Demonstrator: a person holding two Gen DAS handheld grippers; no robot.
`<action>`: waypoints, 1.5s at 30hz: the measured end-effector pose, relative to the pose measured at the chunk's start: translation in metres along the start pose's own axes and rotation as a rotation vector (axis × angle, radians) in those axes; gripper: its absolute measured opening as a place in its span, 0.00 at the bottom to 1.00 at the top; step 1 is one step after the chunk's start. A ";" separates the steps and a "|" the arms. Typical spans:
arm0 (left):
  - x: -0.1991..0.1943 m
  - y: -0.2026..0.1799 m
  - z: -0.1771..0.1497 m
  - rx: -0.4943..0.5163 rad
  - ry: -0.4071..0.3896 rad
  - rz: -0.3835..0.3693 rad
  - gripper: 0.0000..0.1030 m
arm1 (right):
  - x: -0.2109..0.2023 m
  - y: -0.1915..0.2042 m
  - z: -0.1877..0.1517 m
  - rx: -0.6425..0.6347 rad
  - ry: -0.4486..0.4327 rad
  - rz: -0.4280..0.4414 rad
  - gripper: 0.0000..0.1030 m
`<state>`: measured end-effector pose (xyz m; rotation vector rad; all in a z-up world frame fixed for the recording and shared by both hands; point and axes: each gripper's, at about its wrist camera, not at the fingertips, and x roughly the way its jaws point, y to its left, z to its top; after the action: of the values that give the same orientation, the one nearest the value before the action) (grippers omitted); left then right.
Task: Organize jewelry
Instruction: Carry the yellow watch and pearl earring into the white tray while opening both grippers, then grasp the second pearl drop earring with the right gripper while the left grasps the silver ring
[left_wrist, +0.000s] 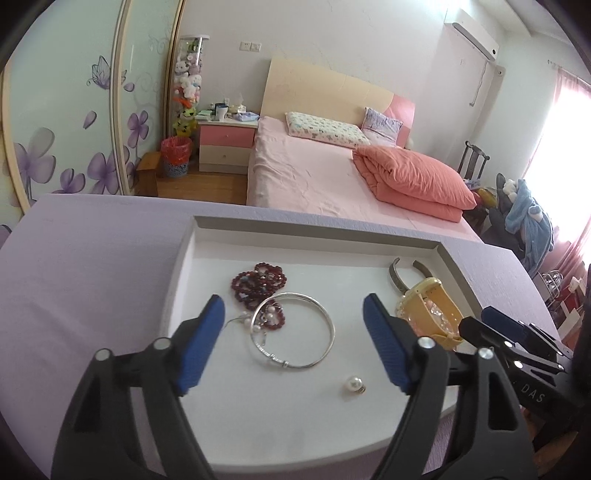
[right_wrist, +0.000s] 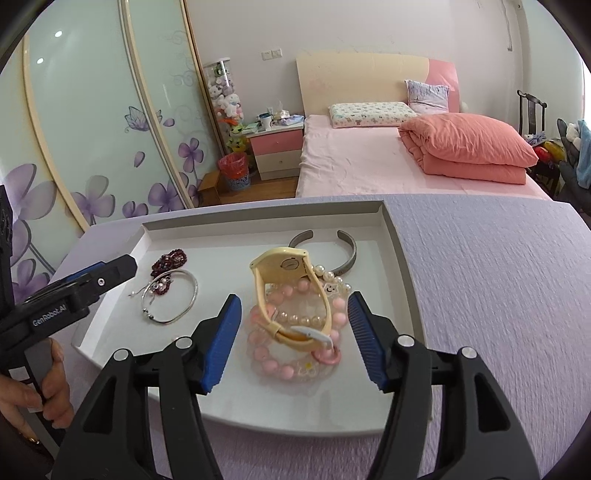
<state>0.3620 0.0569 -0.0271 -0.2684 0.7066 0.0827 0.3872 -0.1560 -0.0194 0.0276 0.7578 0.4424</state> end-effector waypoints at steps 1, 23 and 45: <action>-0.005 0.002 -0.001 -0.001 -0.005 0.003 0.79 | -0.003 0.002 -0.001 -0.002 -0.002 0.002 0.60; -0.123 0.047 -0.061 0.040 -0.096 0.094 0.91 | -0.055 0.036 -0.071 -0.017 0.026 0.053 0.59; -0.129 0.063 -0.080 0.041 -0.074 0.114 0.92 | -0.020 0.077 -0.097 -0.085 0.151 -0.027 0.34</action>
<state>0.2031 0.0979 -0.0150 -0.1853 0.6492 0.1856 0.2807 -0.1066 -0.0629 -0.0965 0.8866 0.4536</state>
